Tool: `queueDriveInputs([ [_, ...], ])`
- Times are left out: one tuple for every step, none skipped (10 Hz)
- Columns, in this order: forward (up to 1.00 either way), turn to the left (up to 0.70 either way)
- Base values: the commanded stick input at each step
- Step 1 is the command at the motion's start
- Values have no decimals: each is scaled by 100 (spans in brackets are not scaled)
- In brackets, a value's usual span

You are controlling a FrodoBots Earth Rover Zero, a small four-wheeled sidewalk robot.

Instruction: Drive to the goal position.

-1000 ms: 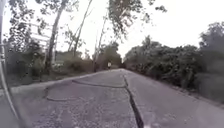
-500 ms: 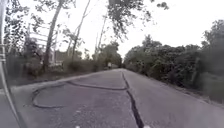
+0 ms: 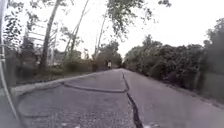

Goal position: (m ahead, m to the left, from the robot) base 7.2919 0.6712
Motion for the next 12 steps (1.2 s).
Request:
queueDriveInputs([
  [70, 0],
  [70, 0],
  [70, 0],
  [70, 0],
  [70, 0],
  [70, 0],
  [70, 0],
  [70, 0],
  [70, 0],
  [70, 0],
  [70, 0],
  [70, 0],
])
